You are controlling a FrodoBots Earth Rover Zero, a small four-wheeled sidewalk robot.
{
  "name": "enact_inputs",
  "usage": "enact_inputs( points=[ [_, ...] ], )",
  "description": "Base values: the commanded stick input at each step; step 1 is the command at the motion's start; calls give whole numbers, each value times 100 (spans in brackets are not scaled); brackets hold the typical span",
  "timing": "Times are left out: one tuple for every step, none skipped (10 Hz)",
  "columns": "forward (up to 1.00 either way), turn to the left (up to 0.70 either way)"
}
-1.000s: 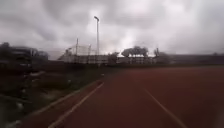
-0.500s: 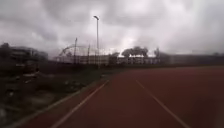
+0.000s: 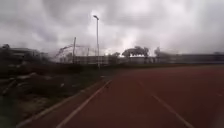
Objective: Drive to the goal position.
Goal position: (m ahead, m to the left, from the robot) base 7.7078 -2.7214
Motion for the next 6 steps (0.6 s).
enact_inputs(
  points=[
    [70,-21],
    [70,-8],
    [70,0],
    [70,0],
    [70,0],
    [70,-4]
  ],
)
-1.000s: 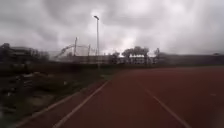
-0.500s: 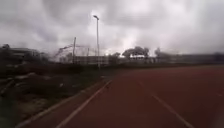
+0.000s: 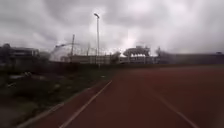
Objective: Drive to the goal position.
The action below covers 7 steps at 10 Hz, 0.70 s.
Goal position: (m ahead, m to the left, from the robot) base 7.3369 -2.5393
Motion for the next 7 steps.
enact_inputs(
  points=[
    [70,-22],
    [70,-28],
    [70,-28],
    [70,-28],
    [70,-27],
    [70,-25],
    [70,0]
  ],
)
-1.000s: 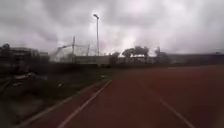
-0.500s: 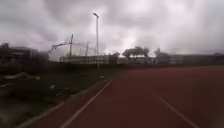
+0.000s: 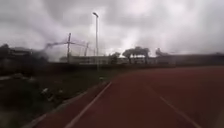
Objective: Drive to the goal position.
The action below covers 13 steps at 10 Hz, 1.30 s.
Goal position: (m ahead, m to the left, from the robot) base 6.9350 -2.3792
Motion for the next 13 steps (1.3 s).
enact_inputs(
  points=[
    [70,0],
    [70,0],
    [70,0],
    [70,0],
    [70,0],
    [70,0],
    [70,0],
    [70,-10],
    [70,-23],
    [70,-25],
    [70,-11],
    [70,-2],
    [70,0]
  ],
)
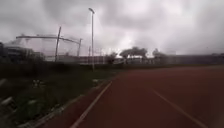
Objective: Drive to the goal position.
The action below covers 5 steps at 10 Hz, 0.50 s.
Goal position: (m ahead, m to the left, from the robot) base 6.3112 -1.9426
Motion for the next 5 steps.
enact_inputs(
  points=[
    [70,0],
    [70,0],
    [70,-24],
    [70,-25],
    [70,-26]
  ],
)
